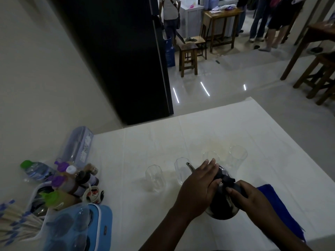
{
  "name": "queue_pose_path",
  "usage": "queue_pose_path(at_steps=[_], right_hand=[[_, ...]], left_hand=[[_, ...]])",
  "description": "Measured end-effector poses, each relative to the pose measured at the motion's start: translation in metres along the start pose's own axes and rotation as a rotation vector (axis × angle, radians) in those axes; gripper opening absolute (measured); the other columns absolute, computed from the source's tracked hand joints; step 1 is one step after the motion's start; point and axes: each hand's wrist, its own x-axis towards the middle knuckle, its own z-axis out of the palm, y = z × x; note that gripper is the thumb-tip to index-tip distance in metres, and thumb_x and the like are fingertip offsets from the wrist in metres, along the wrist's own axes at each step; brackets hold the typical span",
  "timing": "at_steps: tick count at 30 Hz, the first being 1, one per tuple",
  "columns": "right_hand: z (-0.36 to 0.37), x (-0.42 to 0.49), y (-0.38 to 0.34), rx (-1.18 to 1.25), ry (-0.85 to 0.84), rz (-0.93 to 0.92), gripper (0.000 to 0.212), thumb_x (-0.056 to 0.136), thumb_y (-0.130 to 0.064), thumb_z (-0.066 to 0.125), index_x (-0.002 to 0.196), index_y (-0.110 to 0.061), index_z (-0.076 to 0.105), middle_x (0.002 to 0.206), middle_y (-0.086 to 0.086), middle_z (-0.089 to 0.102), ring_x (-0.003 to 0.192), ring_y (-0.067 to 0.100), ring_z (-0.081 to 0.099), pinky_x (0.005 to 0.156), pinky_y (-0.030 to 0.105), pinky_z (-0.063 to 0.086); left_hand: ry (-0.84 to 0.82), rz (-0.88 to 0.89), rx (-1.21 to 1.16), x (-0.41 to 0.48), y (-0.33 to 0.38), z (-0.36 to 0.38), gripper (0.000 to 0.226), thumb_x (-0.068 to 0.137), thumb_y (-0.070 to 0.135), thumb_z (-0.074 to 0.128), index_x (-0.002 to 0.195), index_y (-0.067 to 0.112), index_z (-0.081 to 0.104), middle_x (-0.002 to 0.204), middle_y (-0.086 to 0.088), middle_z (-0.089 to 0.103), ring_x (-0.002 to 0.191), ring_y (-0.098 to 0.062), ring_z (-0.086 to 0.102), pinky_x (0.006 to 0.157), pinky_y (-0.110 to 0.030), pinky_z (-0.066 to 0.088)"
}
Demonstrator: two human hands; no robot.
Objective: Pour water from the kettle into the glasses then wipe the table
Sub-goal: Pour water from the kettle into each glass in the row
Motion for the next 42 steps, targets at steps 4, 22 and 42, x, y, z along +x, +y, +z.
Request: queue_pose_path(at_steps=[4,22,42], right_hand=[[-0.007,-0.004,0.009,0.058,0.015,0.006,0.013,0.088,-0.023,0.058,0.079,-0.015,0.061,0.071,0.008,0.066,0.069,0.023,0.061,0.060,0.035,0.046],[-0.083,0.020,0.036,-0.094,0.093,-0.048,0.019,0.086,-0.022,0.062,0.069,-0.016,0.057,0.061,0.005,0.060,0.057,0.017,0.054,0.050,0.026,0.040],[-0.096,0.040,0.019,-0.212,0.053,-0.011,0.021,0.086,-0.025,0.062,0.066,-0.026,0.054,0.065,0.000,0.061,0.064,0.017,0.058,0.055,0.029,0.040]], left_hand=[[-0.002,0.044,0.039,0.004,0.012,0.002,0.045,0.102,0.032,0.037,0.144,0.015,0.038,0.154,0.002,0.031,0.142,-0.002,0.014,0.112,-0.016,0.012],[-0.015,-0.021,-0.078,0.061,0.055,0.052,0.058,0.097,0.048,0.025,0.143,0.016,0.039,0.153,0.003,0.032,0.142,-0.002,0.014,0.112,-0.018,0.016],[-0.064,-0.090,-0.135,0.073,0.038,0.062,0.050,0.101,0.040,0.035,0.147,0.019,0.032,0.155,0.007,0.027,0.142,0.000,0.014,0.114,-0.026,0.022]])
